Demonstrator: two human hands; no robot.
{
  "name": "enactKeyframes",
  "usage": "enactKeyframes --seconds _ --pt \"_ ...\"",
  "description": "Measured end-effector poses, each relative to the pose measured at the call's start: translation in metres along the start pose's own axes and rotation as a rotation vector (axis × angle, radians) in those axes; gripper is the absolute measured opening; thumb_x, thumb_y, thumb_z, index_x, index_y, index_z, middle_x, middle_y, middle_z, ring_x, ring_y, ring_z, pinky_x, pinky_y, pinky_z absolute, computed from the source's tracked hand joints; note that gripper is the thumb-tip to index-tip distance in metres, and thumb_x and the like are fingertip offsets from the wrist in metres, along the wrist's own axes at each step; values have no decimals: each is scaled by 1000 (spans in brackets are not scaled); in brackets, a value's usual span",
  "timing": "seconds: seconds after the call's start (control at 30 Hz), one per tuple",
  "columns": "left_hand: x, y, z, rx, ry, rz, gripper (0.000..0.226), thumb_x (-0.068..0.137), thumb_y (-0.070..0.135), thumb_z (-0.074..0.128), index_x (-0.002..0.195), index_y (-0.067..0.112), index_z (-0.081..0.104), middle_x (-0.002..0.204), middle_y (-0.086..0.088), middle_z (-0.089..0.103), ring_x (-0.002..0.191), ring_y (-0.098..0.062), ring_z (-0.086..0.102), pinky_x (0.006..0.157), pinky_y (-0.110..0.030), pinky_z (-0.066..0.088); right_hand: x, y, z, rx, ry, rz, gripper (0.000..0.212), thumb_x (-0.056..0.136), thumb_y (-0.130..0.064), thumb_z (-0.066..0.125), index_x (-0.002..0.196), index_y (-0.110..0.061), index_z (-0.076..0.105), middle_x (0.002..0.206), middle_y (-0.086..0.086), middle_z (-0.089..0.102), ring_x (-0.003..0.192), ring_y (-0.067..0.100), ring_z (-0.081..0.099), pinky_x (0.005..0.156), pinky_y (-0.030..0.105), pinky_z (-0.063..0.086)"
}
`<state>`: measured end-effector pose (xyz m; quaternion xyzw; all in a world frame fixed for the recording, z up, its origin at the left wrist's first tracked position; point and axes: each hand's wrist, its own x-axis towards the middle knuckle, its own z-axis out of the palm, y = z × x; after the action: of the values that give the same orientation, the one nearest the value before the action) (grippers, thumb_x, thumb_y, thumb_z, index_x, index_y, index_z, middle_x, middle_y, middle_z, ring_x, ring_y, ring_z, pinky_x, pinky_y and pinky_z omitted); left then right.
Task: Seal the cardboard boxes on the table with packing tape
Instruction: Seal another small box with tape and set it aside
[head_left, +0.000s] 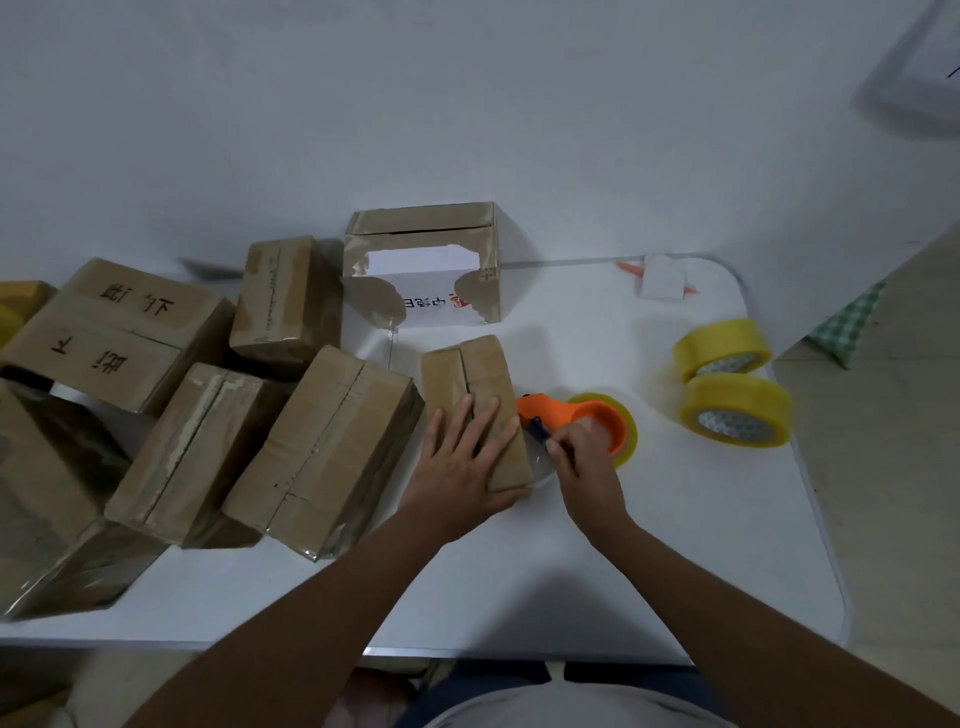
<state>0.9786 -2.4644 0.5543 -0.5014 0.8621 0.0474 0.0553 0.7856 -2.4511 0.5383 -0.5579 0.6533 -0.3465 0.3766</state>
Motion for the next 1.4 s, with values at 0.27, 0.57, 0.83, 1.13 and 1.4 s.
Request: enactKeyframes --seconds 0.27,0.57,0.83,1.13,1.4 --pt "1 0 2 18 14 -7 82 91 74 27 157 27 20 166 -9 11 152 -35 5 118 -60 13 6 3 37 66 -16 14 19 100 -7 46 82 -2 48 79 14 52 73 31 48 68 51 41" --pt "-1 -1 4 12 -10 -15 83 90 76 22 157 28 18 166 -8 7 152 -34 2 119 -59 10 17 -8 28 -34 -149 59 25 99 -6 43 122 -7 54 101 0 55 87 10 51 74 18 44" --pt "-1 -2 4 2 3 -21 86 89 77 23 158 28 16 166 -8 8 152 -34 3 119 -58 10 -42 -11 10 -180 -283 -67 56 96 3 43 147 -18 40 127 8 64 107 26 62 89 27 48" --pt "0 -4 6 41 -4 1 99 82 72 55 158 24 16 165 -11 10 151 -38 7 118 -60 10 -3 -43 -23 -710 -512 -247 29 99 -34 50 106 -10 64 98 11 69 88 28 64 68 35 45" --pt "1 -5 8 23 -6 -6 101 81 71 57 159 27 9 166 -9 3 152 -35 -1 119 -59 4 -2 -47 -18 -944 -580 -266 20 98 -10 47 105 -13 65 103 5 68 93 25 65 70 34 52"
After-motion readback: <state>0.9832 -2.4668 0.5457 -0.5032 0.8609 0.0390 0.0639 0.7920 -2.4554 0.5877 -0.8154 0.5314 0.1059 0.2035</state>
